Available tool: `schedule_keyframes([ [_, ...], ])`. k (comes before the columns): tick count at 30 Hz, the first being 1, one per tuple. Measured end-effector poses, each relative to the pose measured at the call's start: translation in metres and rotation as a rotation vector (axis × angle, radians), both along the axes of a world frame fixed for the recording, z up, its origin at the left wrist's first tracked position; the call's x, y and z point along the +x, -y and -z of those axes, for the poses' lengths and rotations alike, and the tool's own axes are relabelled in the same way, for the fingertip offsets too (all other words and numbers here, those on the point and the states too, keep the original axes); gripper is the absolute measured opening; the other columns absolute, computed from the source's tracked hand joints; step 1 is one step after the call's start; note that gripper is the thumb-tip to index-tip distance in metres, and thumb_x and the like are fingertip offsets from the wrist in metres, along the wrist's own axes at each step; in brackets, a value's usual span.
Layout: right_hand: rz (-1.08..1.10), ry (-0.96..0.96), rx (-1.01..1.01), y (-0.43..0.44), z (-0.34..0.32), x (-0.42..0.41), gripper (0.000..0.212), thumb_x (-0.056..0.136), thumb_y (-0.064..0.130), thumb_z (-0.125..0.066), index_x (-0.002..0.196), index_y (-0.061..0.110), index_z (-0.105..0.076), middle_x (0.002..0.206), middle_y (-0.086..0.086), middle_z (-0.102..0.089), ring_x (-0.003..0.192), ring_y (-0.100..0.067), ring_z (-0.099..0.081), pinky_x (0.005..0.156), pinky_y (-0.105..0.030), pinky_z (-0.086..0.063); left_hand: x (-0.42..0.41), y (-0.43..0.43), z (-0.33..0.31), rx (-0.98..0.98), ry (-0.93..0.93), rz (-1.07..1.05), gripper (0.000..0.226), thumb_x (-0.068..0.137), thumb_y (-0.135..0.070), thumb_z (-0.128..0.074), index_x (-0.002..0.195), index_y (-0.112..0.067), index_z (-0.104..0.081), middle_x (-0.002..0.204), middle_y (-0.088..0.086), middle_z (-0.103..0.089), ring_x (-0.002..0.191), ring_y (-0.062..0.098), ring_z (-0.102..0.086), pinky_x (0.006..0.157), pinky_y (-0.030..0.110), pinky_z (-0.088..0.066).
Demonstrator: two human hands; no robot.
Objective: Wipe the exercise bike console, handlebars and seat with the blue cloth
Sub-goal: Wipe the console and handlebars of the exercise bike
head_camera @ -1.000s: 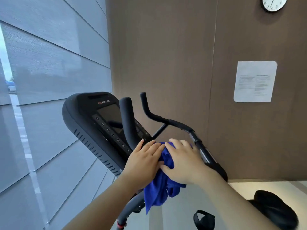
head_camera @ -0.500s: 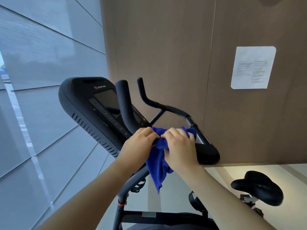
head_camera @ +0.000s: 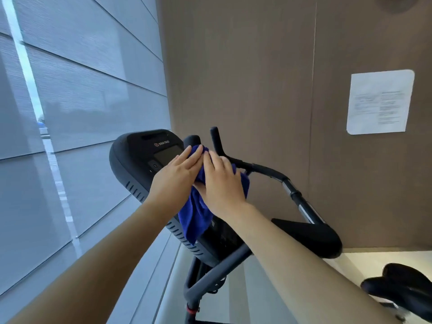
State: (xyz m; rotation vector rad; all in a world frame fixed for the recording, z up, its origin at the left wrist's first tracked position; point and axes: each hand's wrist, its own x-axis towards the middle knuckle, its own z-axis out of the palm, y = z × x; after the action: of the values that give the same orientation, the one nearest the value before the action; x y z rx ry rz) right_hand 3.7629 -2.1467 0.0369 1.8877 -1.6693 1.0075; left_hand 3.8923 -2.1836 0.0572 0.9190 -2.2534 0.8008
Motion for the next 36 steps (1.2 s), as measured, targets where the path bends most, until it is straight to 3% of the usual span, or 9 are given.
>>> schedule_keyframes([
  [4,0.014,-0.037,0.100,-0.005,0.020,-0.001,0.074,0.092,0.045,-0.049,0.147,0.009,-0.016,0.154,-0.009,-0.023,0.138,-0.026,-0.026,0.104,-0.051,-0.034,0.003,0.000,0.020,0.029,0.043,-0.021,0.070,0.089,-0.009,-0.046,0.146,-0.022,-0.009,0.156,-0.003,-0.005,0.143,0.019,-0.002,0.114,0.030,-0.003],
  [10,0.101,-0.333,0.213,-0.036,0.031,-0.020,0.057,0.087,0.031,-0.059,0.136,0.013,-0.036,0.138,-0.002,-0.043,0.127,-0.024,-0.037,0.100,-0.050,-0.033,-0.003,-0.027,0.060,0.064,0.118,-0.021,0.063,0.085,-0.019,-0.060,0.141,-0.016,-0.032,0.149,0.001,-0.032,0.139,0.024,-0.022,0.111,0.039,-0.010],
  [12,0.103,-0.381,0.267,-0.045,0.031,-0.034,0.057,0.085,0.027,-0.062,0.135,0.016,-0.038,0.136,0.001,-0.044,0.125,-0.023,-0.038,0.099,-0.048,-0.033,-0.010,-0.034,0.069,0.088,0.135,-0.015,0.058,0.090,-0.032,-0.055,0.141,-0.017,-0.033,0.148,0.001,-0.034,0.140,0.023,-0.023,0.111,0.040,-0.008],
  [16,0.075,-0.401,0.375,-0.071,0.028,-0.065,0.053,0.088,0.027,-0.057,0.137,0.022,-0.037,0.141,0.005,-0.040,0.128,-0.020,-0.034,0.098,-0.045,-0.031,-0.039,-0.042,0.087,0.170,0.119,0.031,0.061,0.095,-0.046,-0.034,0.146,-0.019,-0.013,0.154,-0.003,-0.017,0.143,0.017,-0.008,0.109,0.032,0.010],
  [22,0.076,-0.402,0.440,-0.095,0.018,-0.111,0.042,0.087,0.032,-0.058,0.128,0.025,-0.048,0.133,0.007,-0.047,0.123,-0.019,-0.039,0.093,-0.045,-0.034,-0.082,-0.054,0.096,0.244,0.058,0.152,0.057,0.095,-0.048,-0.029,0.146,-0.025,-0.017,0.153,-0.007,-0.025,0.142,0.013,-0.014,0.111,0.027,0.005],
  [27,0.002,-0.186,0.542,-0.111,0.034,-0.147,0.056,0.088,0.052,-0.052,0.135,0.024,-0.044,0.145,0.010,-0.038,0.133,-0.013,-0.031,0.106,-0.042,-0.031,-0.112,-0.064,0.102,0.313,0.033,0.239,0.054,0.096,-0.048,-0.023,0.145,-0.025,-0.021,0.151,-0.007,-0.029,0.141,0.013,-0.017,0.115,0.030,-0.005],
  [31,-0.097,-0.064,0.456,-0.119,0.059,-0.163,0.061,0.086,0.051,-0.055,0.140,0.024,-0.039,0.148,0.011,-0.033,0.135,-0.007,-0.022,0.112,-0.033,-0.024,-0.123,-0.072,0.106,0.323,0.015,0.281,0.052,0.097,-0.046,-0.025,0.144,-0.025,-0.025,0.150,-0.007,-0.030,0.140,0.012,-0.021,0.114,0.027,-0.010],
  [34,-0.181,0.037,0.379,-0.118,0.063,-0.172,0.046,0.086,0.041,-0.062,0.128,0.024,-0.054,0.136,0.011,-0.048,0.125,-0.007,-0.036,0.105,-0.022,-0.028,-0.129,-0.080,0.103,0.351,-0.051,0.314,0.043,0.097,-0.041,-0.030,0.137,-0.028,-0.038,0.143,-0.010,-0.041,0.132,0.009,-0.033,0.105,0.020,-0.026],
  [36,-0.249,0.088,0.322,-0.114,0.059,-0.177,0.024,0.086,0.025,-0.063,0.109,0.020,-0.064,0.115,0.009,-0.060,0.108,-0.012,-0.050,0.095,-0.027,-0.040,-0.133,-0.083,0.098,0.399,-0.117,0.303,0.034,0.098,-0.037,-0.033,0.128,-0.029,-0.047,0.132,-0.013,-0.050,0.121,0.008,-0.044,0.090,0.019,-0.036],
])
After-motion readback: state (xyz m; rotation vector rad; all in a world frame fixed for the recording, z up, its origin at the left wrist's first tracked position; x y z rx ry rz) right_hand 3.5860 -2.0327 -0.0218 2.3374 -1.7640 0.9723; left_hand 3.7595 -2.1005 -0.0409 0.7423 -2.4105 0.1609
